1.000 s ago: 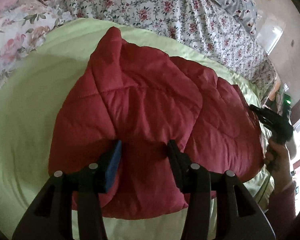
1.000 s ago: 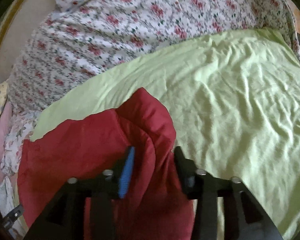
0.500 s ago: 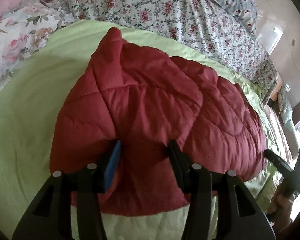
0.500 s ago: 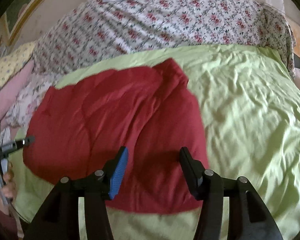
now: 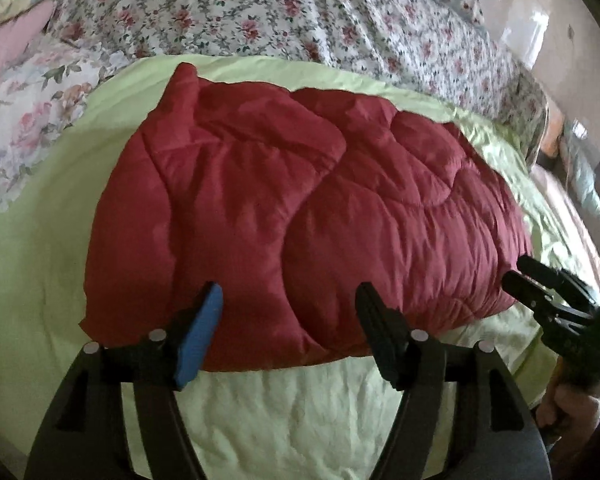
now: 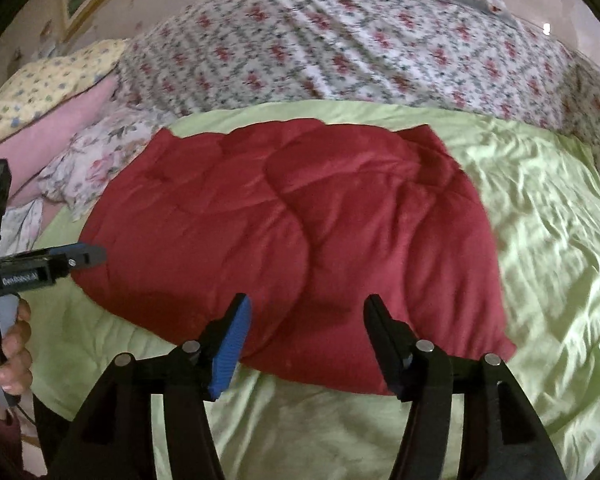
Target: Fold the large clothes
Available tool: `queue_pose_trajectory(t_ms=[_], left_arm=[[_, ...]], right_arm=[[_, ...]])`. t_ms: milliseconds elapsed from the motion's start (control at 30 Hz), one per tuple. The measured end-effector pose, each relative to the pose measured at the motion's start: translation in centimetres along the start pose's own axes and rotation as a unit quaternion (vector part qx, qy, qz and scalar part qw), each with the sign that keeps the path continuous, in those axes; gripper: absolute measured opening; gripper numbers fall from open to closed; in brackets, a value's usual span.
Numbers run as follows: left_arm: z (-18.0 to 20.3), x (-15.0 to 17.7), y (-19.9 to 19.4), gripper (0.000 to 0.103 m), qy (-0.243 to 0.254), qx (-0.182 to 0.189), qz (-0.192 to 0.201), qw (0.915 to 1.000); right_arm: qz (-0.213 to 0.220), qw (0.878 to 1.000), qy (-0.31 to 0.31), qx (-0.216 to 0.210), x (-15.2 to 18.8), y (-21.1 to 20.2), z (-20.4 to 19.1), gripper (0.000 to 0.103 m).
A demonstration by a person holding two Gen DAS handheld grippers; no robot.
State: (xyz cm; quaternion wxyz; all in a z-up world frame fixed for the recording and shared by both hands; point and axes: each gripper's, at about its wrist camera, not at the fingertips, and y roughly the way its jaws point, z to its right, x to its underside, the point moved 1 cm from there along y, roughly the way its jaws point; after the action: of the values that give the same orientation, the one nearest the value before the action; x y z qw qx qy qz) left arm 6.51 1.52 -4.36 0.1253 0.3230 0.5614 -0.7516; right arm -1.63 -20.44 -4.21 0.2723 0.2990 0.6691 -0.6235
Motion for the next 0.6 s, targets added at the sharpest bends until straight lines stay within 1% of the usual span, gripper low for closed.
queue_pose_trajectory(t_ms=[133, 233, 367, 400, 467, 600], left_arm=[[1.2, 0.0, 0.2, 0.074, 0.012, -0.011, -0.002, 0.9999], [1.9, 0.0, 0.4, 0.079, 0.020, -0.020, -0.005, 0.9996], [2.7, -0.1, 0.7, 0.081, 0.023, -0.021, -0.009, 0.9995], [2.8, -0.2, 0.7, 0.083, 0.023, -0.021, -0.010, 0.9995], [3.1, -0.3, 0.8, 0.083, 0.021, -0.021, -0.010, 0.9995], [3.5, -0.8, 0.9, 0.083, 0.022, -0.026, -0.012, 0.9994]], right_arm=[[-0.002, 1.000, -0.013, -0.007, -0.1, 0.5, -1.2, 0.061], [-0.003, 1.000, -0.017, -0.006, -0.5, 1.1, -1.6, 0.065], [0.000, 1.000, -0.016, -0.002, -1.2, 1.7, -1.5, 0.066], [0.001, 1.000, -0.014, -0.002, -1.3, 1.7, -1.5, 0.067], [0.001, 1.000, -0.012, 0.004, -1.7, 2.1, -1.3, 0.071], [-0.006, 1.000, -0.002, 0.012, -2.1, 2.9, -0.6, 0.071]])
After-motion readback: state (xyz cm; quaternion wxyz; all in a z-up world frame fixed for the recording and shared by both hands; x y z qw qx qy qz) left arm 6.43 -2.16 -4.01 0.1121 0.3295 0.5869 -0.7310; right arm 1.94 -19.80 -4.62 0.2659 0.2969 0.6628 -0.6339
